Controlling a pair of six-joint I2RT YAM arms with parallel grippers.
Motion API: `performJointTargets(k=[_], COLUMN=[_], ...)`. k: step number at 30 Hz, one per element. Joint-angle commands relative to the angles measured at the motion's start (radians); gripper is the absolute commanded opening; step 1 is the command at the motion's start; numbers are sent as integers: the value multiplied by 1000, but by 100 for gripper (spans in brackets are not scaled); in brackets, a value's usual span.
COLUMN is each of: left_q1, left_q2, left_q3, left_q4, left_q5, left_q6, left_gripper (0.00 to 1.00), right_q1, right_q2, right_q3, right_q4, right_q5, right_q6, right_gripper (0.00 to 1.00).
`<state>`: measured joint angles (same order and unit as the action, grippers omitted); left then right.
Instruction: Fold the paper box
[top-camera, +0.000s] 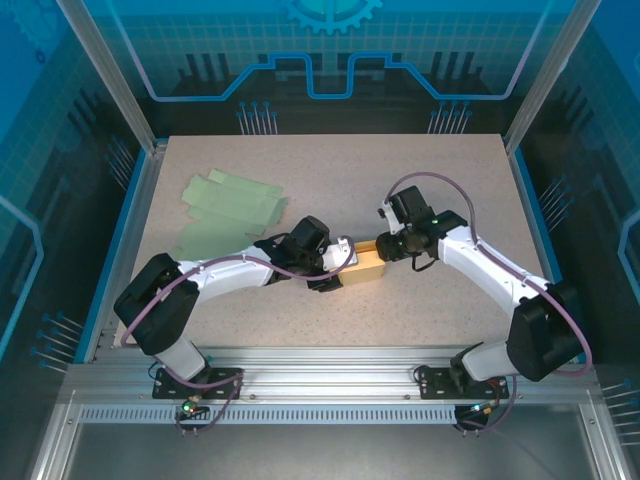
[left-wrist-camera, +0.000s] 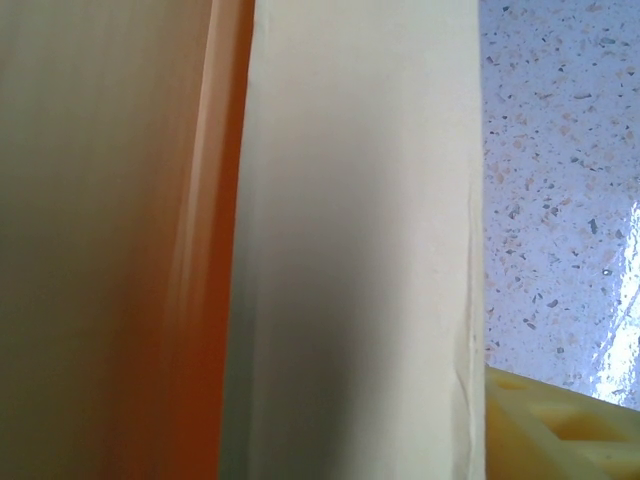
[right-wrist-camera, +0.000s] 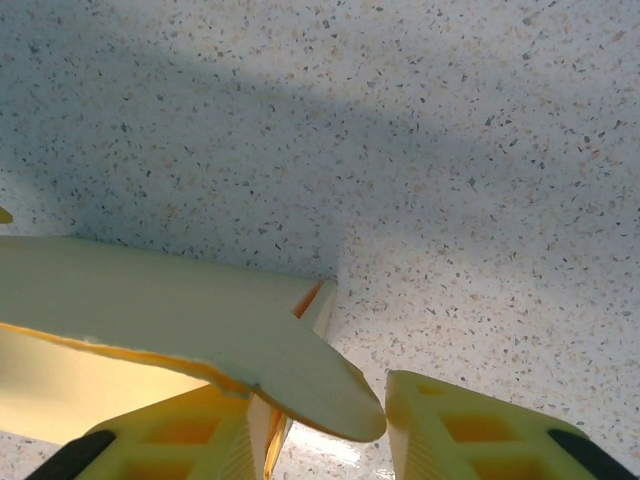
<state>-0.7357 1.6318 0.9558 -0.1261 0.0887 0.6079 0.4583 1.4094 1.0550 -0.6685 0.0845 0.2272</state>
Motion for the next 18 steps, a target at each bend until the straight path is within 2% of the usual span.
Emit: performJointTargets(k=[1, 13, 18], left_q1=[4, 5, 4], left_q2=[-15, -16, -16], left_q3=[8, 10, 12], left_q4=[-18, -19, -22], left_q5=[-10, -11, -12], left_q6=[17, 17, 17], left_gripper=[68, 68, 68], right_q1=[13, 33, 35], right_q2=[5, -18, -5], right_q3=[33, 57, 59], right_q4=[3, -25, -27], right_q5=[-26, 3, 5], right_q6=[-6, 1, 8], right_gripper=[34, 36, 29])
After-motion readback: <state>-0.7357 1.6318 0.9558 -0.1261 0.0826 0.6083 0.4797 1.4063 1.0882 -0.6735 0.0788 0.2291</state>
